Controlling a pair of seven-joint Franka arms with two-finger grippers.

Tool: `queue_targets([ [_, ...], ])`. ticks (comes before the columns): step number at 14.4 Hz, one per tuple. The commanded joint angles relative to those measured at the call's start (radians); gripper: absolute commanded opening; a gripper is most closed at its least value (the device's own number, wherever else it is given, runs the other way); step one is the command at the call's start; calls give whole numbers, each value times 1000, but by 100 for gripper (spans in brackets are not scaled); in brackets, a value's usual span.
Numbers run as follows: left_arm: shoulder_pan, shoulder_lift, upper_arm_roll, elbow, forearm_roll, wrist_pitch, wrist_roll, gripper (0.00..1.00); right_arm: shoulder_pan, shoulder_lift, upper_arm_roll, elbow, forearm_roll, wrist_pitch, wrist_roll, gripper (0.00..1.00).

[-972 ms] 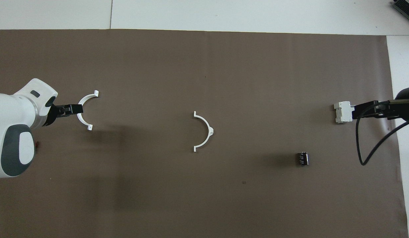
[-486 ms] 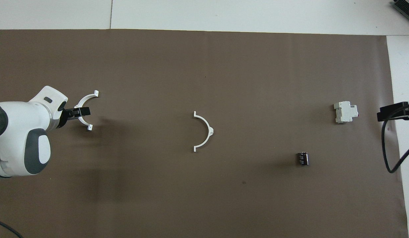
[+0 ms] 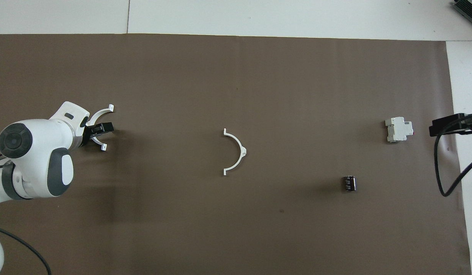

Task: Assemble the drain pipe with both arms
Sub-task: 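Grasp the other white half-ring with the left gripper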

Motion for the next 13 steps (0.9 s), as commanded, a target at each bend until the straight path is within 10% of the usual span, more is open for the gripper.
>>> queue_targets([
  [1, -5, -8, 2, 1, -14, 6, -6, 100, -3, 11, 2, 20, 40, -21, 17, 100],
  [13, -4, -35, 2, 3, -13, -20, 2, 100, -9, 7, 3, 11, 41, -18, 15, 100],
])
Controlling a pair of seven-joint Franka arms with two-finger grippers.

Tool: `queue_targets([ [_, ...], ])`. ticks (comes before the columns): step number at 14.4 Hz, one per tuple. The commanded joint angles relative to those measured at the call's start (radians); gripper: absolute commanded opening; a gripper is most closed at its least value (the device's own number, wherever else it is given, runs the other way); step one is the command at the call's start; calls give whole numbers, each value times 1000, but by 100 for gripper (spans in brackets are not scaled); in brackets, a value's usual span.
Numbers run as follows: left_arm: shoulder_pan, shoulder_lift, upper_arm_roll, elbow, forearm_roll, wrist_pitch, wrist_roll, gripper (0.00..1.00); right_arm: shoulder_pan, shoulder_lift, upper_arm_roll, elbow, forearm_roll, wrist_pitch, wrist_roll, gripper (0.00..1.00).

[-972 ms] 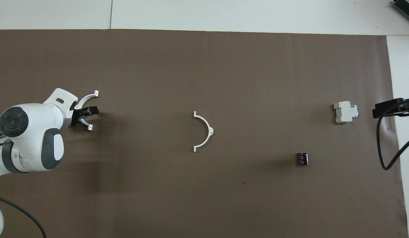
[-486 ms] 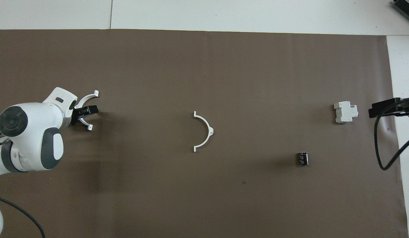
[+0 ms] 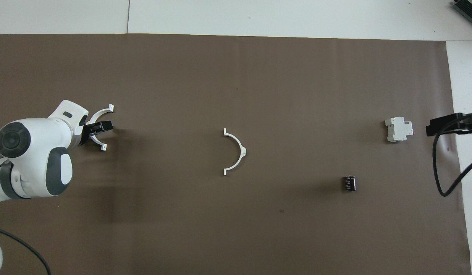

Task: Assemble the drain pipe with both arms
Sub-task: 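Grasp the other white half-ring with the left gripper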

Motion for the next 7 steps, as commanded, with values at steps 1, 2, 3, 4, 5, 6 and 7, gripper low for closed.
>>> queue_targets([
  [1, -4, -28, 2, -4, -13, -19, 2, 100, -8, 7, 4, 11, 16, -18, 15, 100],
  [2, -4, -28, 2, -4, -13, -19, 2, 100, -8, 7, 4, 11, 15, -18, 15, 100],
  [3, -4, -28, 2, -4, -13, -19, 2, 100, -8, 5, 4, 11, 16, -18, 15, 100],
  [4, -4, -28, 2, -4, -13, -19, 2, 100, -8, 7, 4, 11, 16, -18, 15, 100],
  [5, -4, -28, 2, -4, -13, -19, 2, 100, -8, 7, 4, 11, 16, -18, 15, 100],
  [6, -5, -28, 2, -4, -13, -17, 0, 100, -8, 7, 4, 11, 16, -18, 15, 100],
  [7, -5, -28, 2, -4, -13, -17, -1, 95, -8, 7, 4, 11, 16, -18, 15, 100],
])
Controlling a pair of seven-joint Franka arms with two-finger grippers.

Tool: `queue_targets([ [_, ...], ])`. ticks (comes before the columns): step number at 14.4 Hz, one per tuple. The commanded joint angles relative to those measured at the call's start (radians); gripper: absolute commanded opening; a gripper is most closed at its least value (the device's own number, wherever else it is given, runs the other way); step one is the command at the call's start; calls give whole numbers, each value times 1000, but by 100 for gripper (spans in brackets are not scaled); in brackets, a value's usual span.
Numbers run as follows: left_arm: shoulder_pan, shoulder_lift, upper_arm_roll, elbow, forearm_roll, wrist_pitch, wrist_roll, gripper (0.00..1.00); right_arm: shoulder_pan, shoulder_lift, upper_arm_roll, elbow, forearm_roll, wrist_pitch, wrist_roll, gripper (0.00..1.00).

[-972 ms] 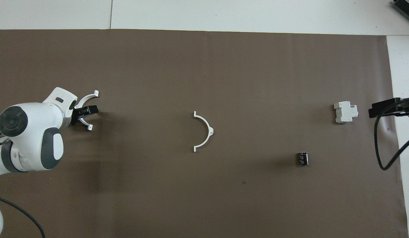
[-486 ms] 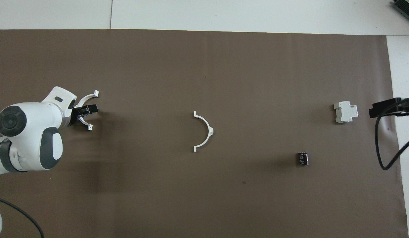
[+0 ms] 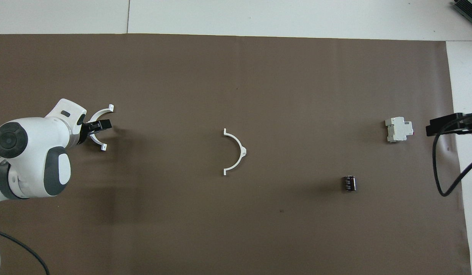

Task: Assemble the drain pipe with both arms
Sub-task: 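Grasp the other white half-ring with the left gripper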

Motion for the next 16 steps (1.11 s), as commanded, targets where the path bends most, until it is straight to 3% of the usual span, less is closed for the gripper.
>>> queue_targets([
  [1, -5, -16, 0, -6, -13, -14, -3, 95, -8, 7, 4, 11, 16, -18, 15, 100],
  [3, -5, -16, 0, -11, -13, -6, -9, 95, -8, 7, 4, 11, 16, -18, 14, 100],
  [4, -5, -16, 0, -11, -13, -6, -9, 88, -8, 7, 4, 11, 16, -20, 14, 100],
  [6, -5, -16, 0, -11, -13, -5, -9, 64, -8, 7, 4, 11, 16, -18, 15, 100],
  [9, -14, -16, 2, -11, -13, -5, -9, 38, -8, 7, 4, 11, 15, -20, 15, 100],
  [12, -19, -16, 3, -11, -13, -5, 0, 3, -8, 7, 4, 11, 16, -18, 15, 100],
  [16, -45, -16, 3, 18, -13, -17, -16, 0, -8, 7, 4, 11, 16, -18, 15, 100],
])
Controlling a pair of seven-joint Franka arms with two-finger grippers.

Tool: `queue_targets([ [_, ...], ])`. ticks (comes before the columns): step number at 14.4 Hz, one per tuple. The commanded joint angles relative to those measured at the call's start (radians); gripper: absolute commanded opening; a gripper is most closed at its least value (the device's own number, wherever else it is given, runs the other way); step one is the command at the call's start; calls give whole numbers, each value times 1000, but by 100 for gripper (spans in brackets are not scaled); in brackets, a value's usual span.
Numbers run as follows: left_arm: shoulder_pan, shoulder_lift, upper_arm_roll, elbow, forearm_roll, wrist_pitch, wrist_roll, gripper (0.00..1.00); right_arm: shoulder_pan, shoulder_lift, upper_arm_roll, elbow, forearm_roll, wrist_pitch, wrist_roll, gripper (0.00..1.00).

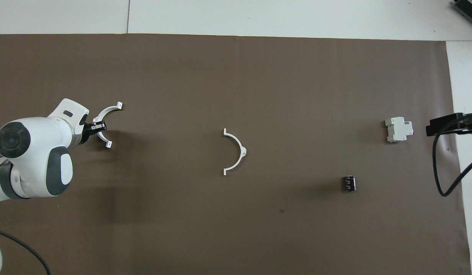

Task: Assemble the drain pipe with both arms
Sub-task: 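Lift and carry the half-ring toward the placed half-ring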

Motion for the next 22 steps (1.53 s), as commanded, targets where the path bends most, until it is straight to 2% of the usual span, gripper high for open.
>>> queue_targets([
  [1, -47, -16, 10, 30, -13, -32, -41, 0, -8, 7, 4, 11, 16, -18, 15, 100],
  [6, -174, -30, 13, 124, -2, -186, -283, 0, -8, 7, 4, 11, 16, -18, 15, 100],
  [11, -367, -40, 13, 122, 79, -219, -670, 0, -8, 7, 4, 11, 16, -18, 15, 100],
  [14, -470, -59, 13, 113, 85, -299, -852, 0, -8, 7, 4, 11, 16, -18, 15, 100],
  [17, -531, -76, 13, 105, 90, -348, -905, 0, -8, 7, 4, 11, 16, -18, 15, 100],
  [22, -608, -88, 11, 68, 90, -329, -1002, 0, -8, 7, 4, 11, 16, -18, 14, 100],
])
